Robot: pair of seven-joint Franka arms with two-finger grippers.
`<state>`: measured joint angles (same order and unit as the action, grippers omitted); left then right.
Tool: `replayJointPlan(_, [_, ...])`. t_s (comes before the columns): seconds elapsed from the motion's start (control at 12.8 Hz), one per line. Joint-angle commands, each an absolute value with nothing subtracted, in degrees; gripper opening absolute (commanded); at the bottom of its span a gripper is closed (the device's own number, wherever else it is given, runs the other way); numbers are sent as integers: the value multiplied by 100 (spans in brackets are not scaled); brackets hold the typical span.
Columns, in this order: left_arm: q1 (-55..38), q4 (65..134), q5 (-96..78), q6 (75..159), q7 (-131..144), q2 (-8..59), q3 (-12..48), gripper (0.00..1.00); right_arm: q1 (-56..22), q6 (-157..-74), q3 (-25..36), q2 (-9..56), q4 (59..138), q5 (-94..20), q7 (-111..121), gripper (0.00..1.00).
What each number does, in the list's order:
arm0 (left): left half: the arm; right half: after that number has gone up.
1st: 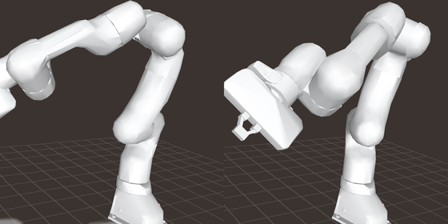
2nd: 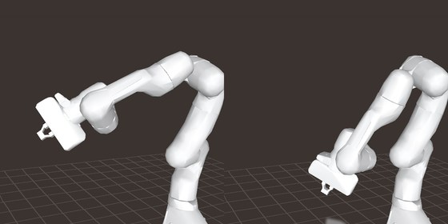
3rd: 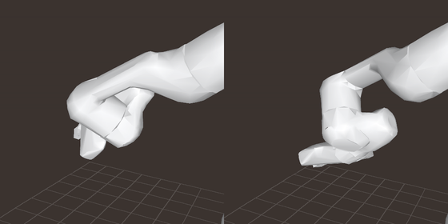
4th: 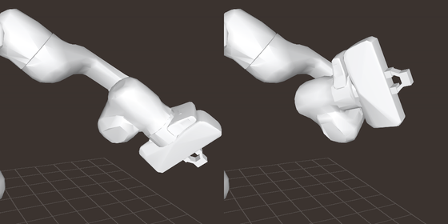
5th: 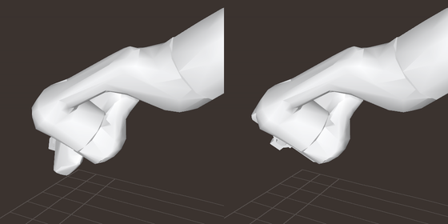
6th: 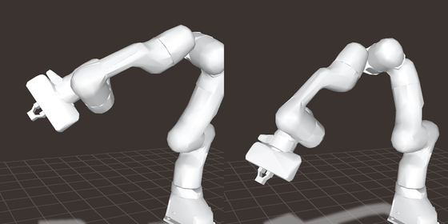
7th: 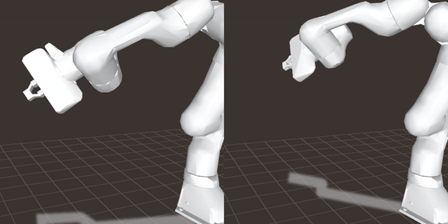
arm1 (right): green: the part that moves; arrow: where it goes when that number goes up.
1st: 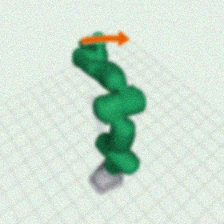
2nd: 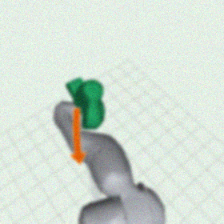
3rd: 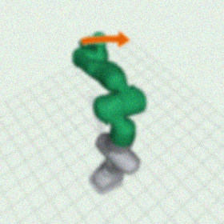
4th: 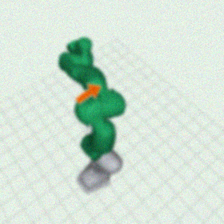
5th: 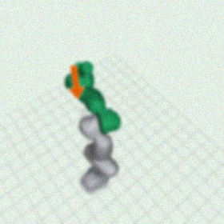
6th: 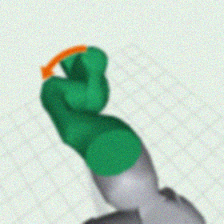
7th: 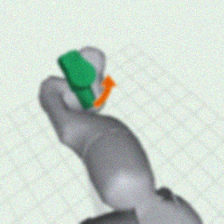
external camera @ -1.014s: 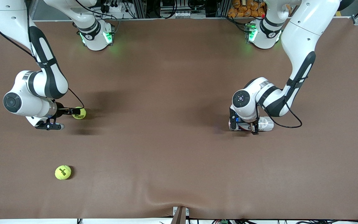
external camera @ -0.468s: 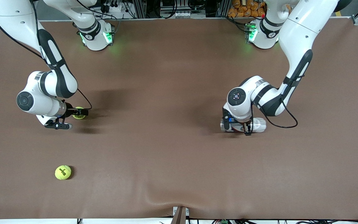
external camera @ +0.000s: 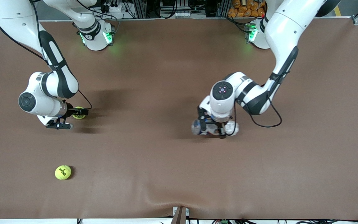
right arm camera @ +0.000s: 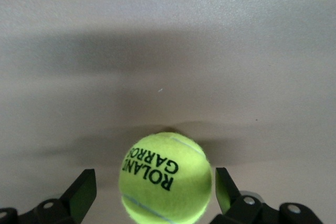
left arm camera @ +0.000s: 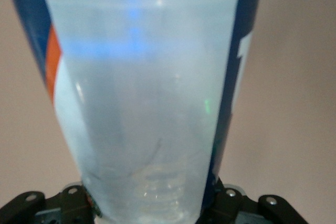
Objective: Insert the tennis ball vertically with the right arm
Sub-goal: 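Lift the ball with the right gripper while the left gripper carries the tube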
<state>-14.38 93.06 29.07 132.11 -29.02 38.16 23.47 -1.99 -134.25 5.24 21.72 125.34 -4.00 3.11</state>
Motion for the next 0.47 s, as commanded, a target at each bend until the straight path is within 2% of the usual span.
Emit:
replayJointPlan(0.0, [-1591, 8825, 2751, 14251, -2401, 4253, 2329, 75, -176, -13518, 545, 2153, 12656, -211, 500, 100])
replayJointPlan(0.39, [-1985, 8824, 2611, 16142, -1049, 4456, 2329, 75, -158, -13526, 545, 2171, 12647, -211, 633, 100])
